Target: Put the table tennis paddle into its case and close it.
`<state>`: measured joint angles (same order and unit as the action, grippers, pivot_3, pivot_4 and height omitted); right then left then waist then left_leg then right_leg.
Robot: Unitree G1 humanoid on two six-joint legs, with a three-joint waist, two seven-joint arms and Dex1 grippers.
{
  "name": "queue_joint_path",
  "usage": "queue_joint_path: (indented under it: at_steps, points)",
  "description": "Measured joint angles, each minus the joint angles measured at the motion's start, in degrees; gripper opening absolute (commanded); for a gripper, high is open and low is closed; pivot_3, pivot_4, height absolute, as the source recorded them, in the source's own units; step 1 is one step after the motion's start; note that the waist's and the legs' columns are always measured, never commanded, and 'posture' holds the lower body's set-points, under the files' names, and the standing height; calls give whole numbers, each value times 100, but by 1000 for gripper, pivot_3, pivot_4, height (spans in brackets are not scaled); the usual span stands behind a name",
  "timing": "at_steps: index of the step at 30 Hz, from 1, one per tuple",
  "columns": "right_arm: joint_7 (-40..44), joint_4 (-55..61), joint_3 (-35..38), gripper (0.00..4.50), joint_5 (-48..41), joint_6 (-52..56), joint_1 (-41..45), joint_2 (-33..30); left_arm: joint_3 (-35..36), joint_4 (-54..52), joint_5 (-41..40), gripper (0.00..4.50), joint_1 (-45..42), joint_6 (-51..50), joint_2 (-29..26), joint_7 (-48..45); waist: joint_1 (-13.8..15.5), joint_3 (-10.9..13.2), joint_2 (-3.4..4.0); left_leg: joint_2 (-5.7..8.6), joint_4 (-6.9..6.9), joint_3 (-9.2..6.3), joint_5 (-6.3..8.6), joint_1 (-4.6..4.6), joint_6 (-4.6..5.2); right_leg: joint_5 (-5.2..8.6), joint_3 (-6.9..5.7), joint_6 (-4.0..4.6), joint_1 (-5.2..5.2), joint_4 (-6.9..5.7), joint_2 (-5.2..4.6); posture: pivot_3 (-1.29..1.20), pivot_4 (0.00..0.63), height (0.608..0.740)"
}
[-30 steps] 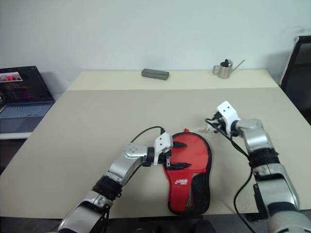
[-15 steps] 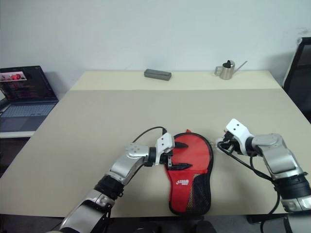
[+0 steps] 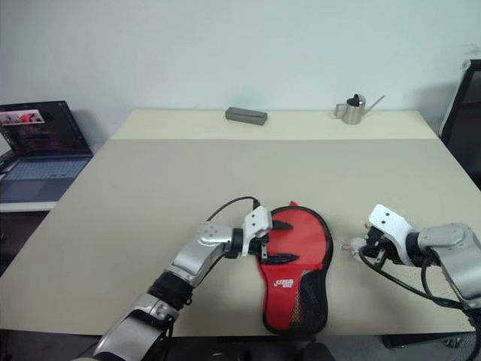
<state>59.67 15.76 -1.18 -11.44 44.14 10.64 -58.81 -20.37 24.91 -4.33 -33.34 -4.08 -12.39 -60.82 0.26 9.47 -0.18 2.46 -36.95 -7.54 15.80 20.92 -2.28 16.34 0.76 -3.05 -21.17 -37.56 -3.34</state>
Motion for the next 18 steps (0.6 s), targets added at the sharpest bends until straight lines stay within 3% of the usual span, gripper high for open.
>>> queue_joint_path:
  at_steps: [18]
  points:
    - [575,1750,1049,330,-782,-262,-1973,-976,-118,152,59,4500,-115,25,205,-117,137,-5,-3,16,-1,-7,15,1,12,10,-34,-27,51,65,-22,0,150,740]
